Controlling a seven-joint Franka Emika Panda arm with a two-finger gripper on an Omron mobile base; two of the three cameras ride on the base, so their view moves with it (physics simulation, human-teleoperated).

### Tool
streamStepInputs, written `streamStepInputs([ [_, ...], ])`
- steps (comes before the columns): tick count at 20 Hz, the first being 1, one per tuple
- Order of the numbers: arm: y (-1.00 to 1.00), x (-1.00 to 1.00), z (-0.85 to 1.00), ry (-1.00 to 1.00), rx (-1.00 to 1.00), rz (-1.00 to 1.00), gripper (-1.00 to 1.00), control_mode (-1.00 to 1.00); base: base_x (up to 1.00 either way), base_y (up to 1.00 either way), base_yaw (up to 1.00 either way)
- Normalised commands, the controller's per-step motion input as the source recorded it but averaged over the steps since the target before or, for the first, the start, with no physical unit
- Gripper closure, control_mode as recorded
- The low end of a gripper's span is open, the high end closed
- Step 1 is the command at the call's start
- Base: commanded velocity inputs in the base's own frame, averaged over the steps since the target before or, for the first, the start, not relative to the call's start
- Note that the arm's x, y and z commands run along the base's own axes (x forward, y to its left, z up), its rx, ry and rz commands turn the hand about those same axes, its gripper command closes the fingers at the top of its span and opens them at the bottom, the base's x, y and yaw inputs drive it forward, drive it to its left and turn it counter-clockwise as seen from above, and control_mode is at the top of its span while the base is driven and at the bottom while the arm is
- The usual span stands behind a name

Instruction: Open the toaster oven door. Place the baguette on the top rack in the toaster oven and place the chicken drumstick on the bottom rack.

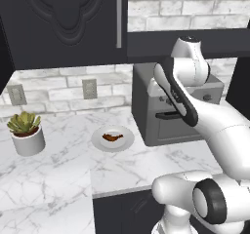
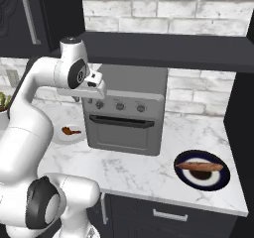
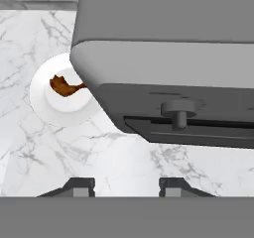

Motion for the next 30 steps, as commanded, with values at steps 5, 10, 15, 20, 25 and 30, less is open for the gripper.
streamStepInputs([
  [5, -0.02, -0.02, 0.00, 0.00, 0.00, 0.00, -1.00, -1.00, 0.00, 0.00, 0.00],
  [10, -0.36, -0.15, -0.05, -0.02, 0.12, 0.00, -1.00, -1.00, 0.00, 0.00, 0.00],
  [15, -0.43, -0.12, -0.62, -0.12, 0.23, -0.11, -1.00, -1.00, 0.00, 0.00, 0.00],
  [20, -0.98, -0.12, -0.77, -0.02, 0.56, -0.06, -1.00, -1.00, 0.00, 0.00, 0.00],
  [25, -0.85, 0.00, -0.67, -0.01, 0.61, -0.06, -1.00, -1.00, 0.00, 0.00, 0.00],
  [30, -0.65, 0.39, -0.23, -0.06, 0.66, -0.14, -1.00, -1.00, 0.00, 0.00, 0.00],
])
